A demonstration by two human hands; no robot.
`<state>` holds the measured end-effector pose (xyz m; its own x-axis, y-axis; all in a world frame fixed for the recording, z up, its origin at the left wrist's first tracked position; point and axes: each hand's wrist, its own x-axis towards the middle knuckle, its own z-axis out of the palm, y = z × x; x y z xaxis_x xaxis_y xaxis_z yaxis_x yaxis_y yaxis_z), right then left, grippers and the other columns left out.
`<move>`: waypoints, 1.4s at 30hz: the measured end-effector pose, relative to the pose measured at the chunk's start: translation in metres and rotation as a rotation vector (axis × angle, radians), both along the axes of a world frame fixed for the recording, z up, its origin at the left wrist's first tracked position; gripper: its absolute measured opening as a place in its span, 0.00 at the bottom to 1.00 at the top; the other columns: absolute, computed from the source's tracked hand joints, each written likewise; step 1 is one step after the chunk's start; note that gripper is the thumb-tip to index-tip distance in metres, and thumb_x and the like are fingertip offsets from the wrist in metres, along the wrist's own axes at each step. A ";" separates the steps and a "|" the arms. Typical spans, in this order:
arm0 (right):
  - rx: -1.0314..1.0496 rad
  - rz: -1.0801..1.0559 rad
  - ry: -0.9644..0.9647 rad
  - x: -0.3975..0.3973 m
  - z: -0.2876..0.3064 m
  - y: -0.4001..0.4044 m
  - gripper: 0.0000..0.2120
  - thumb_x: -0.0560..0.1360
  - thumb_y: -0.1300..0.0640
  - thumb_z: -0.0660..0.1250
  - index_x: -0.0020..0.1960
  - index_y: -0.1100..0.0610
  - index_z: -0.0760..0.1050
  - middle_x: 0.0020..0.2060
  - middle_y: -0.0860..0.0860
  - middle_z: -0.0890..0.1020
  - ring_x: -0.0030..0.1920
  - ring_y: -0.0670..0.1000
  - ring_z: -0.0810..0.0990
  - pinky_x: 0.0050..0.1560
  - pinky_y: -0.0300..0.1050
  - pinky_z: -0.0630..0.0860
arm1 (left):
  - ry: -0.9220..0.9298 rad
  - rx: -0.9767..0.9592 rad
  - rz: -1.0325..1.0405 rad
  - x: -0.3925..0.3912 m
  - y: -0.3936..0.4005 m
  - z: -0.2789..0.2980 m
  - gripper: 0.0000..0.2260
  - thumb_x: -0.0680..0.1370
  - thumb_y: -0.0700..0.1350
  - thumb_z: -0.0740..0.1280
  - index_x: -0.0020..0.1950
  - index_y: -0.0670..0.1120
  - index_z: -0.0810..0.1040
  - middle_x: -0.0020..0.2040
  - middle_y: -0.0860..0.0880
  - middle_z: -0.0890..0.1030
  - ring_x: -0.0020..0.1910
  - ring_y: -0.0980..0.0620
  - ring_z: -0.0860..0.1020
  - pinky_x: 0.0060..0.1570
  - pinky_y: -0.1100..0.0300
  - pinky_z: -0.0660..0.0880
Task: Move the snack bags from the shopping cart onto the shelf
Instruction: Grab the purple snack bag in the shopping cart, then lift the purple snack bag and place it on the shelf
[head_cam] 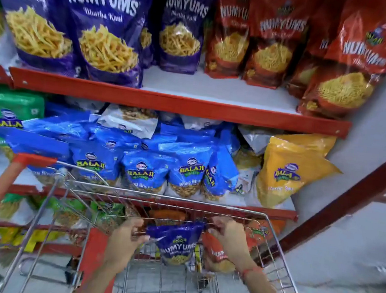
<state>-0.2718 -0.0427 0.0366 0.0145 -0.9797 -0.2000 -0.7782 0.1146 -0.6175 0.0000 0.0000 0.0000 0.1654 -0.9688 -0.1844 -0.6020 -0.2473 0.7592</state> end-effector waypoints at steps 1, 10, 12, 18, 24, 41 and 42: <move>0.011 0.012 0.042 -0.003 -0.008 -0.005 0.18 0.71 0.57 0.73 0.59 0.58 0.79 0.56 0.54 0.84 0.57 0.54 0.82 0.60 0.43 0.74 | 0.010 0.076 0.016 0.000 0.000 -0.010 0.21 0.67 0.43 0.76 0.59 0.45 0.77 0.54 0.47 0.84 0.50 0.50 0.81 0.52 0.57 0.76; 0.340 0.142 0.141 0.011 -0.034 -0.056 0.20 0.60 0.48 0.76 0.51 0.52 0.83 0.42 0.54 0.87 0.41 0.52 0.85 0.47 0.47 0.82 | 0.315 0.284 0.271 -0.016 -0.025 -0.066 0.30 0.50 0.48 0.80 0.50 0.52 0.78 0.46 0.44 0.84 0.47 0.46 0.83 0.53 0.41 0.79; 0.410 0.189 0.166 0.014 -0.045 -0.070 0.26 0.57 0.46 0.77 0.54 0.52 0.82 0.45 0.54 0.87 0.45 0.54 0.84 0.46 0.44 0.80 | 0.302 0.318 0.254 -0.026 -0.033 -0.057 0.27 0.57 0.42 0.81 0.54 0.45 0.79 0.47 0.46 0.84 0.46 0.49 0.82 0.53 0.48 0.80; 0.429 0.280 0.293 0.027 -0.065 -0.091 0.20 0.65 0.49 0.75 0.57 0.44 0.81 0.45 0.52 0.85 0.50 0.55 0.83 0.53 0.50 0.81 | 0.139 0.333 0.260 -0.037 -0.050 -0.057 0.12 0.65 0.44 0.78 0.44 0.41 0.81 0.37 0.47 0.83 0.39 0.49 0.81 0.36 0.61 0.75; 0.253 0.248 0.307 0.022 -0.083 -0.074 0.13 0.71 0.45 0.71 0.55 0.45 0.82 0.45 0.52 0.87 0.48 0.54 0.84 0.56 0.52 0.79 | 0.195 0.246 0.338 -0.028 -0.053 -0.059 0.09 0.64 0.40 0.78 0.31 0.51 0.79 0.28 0.52 0.80 0.31 0.52 0.79 0.33 0.59 0.77; -0.015 0.140 -0.527 0.007 0.047 -0.037 0.05 0.67 0.58 0.77 0.38 0.48 0.85 0.32 0.46 0.87 0.33 0.43 0.81 0.39 0.46 0.79 | 0.520 -0.242 0.164 0.000 -0.041 0.087 0.08 0.65 0.36 0.76 0.39 0.48 0.85 0.35 0.56 0.86 0.37 0.57 0.83 0.39 0.66 0.79; -0.038 0.132 -0.563 0.008 0.059 -0.036 0.05 0.68 0.59 0.77 0.37 0.49 0.85 0.34 0.50 0.88 0.36 0.46 0.82 0.42 0.51 0.80 | 0.534 -0.279 0.161 -0.003 -0.042 0.103 0.09 0.65 0.34 0.75 0.39 0.47 0.84 0.33 0.58 0.86 0.36 0.60 0.82 0.37 0.70 0.77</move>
